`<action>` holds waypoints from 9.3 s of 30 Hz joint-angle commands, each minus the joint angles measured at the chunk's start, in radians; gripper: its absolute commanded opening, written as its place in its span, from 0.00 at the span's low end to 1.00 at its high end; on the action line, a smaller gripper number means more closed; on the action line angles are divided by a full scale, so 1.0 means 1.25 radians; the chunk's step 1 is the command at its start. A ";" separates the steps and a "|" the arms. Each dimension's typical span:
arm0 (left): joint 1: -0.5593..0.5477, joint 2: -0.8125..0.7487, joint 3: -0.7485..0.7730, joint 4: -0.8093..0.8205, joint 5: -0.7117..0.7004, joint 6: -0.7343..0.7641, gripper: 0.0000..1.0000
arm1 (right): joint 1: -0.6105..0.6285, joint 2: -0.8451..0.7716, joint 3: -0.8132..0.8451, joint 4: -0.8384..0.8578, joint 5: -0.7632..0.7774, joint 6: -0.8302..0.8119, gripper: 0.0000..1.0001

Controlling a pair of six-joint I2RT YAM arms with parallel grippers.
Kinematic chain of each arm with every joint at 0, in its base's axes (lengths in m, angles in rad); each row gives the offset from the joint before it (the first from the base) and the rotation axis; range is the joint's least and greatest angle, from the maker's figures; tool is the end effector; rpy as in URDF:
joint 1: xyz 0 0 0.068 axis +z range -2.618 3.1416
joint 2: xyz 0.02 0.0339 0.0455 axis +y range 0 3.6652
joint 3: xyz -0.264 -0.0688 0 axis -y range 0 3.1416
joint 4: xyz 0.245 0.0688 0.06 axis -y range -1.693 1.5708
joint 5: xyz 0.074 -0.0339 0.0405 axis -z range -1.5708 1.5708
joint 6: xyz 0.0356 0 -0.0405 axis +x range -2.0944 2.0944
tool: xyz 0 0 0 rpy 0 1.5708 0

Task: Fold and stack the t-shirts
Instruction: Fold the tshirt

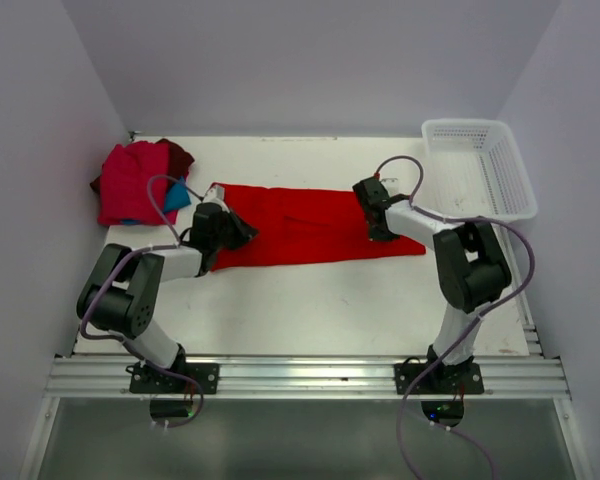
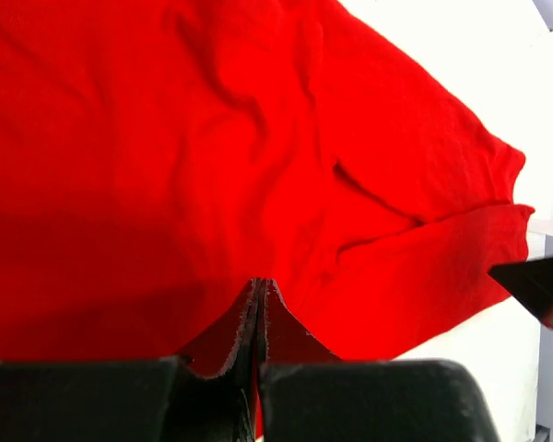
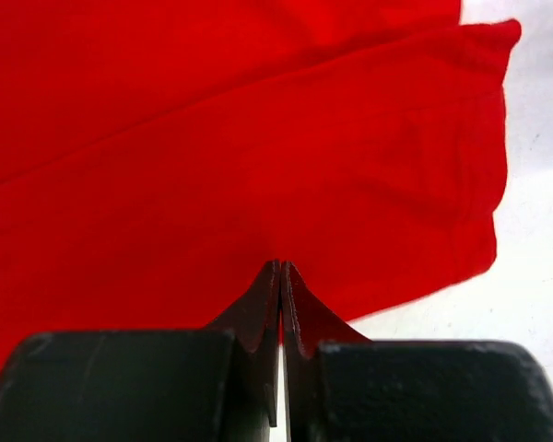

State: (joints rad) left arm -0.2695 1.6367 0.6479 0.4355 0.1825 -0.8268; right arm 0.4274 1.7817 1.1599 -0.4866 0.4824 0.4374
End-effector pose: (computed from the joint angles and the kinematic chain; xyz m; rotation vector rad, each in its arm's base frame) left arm 0.3018 -0.0901 0.1480 -0.5037 2.1741 -0.8218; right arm 0.3312 0.1327 0.1833 0.1579 2.5090 -0.3130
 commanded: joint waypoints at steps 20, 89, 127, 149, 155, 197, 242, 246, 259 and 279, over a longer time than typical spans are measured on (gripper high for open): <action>-0.003 -0.044 -0.074 -0.064 -0.110 -0.026 0.00 | -0.049 0.067 -0.011 0.015 -0.007 0.071 0.00; 0.059 0.488 0.655 -0.202 0.168 0.054 0.00 | 0.360 -0.214 -0.028 -0.538 0.374 0.468 0.00; 0.074 0.590 0.807 -0.264 0.213 0.039 0.00 | 0.480 -0.168 -0.334 0.052 -0.339 0.327 0.00; 0.094 0.474 0.775 -0.153 0.216 0.122 0.01 | 0.663 -0.142 -0.187 -0.071 -0.161 0.352 0.00; 0.093 0.224 0.702 -0.225 0.146 0.206 0.58 | 0.663 -0.180 -0.139 -0.088 -0.102 0.299 0.13; -0.412 -0.711 -0.345 -0.627 0.120 -0.121 0.52 | 0.468 -0.685 -0.557 0.066 -0.242 0.559 0.78; -0.567 -0.595 -0.310 -0.621 -0.109 -0.221 0.20 | 0.466 -0.694 -0.582 0.071 -0.272 0.577 0.43; -0.567 -0.604 -0.310 -0.626 -0.110 -0.226 0.16 | 0.466 -0.663 -0.582 0.054 -0.291 0.583 0.50; -0.576 -0.599 -0.296 -0.613 -0.115 -0.228 0.00 | 0.467 -0.639 -0.703 0.199 -0.396 0.664 0.51; -0.591 -0.687 -0.244 -0.660 -0.186 -0.214 0.00 | 0.467 -0.666 -0.686 0.192 -0.376 0.650 0.00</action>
State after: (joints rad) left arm -1.0019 0.7910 0.2829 -0.3702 0.0113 -1.1072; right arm 1.0122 0.9619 0.2604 -0.1783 -0.0124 1.2766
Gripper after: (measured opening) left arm 0.012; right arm 0.027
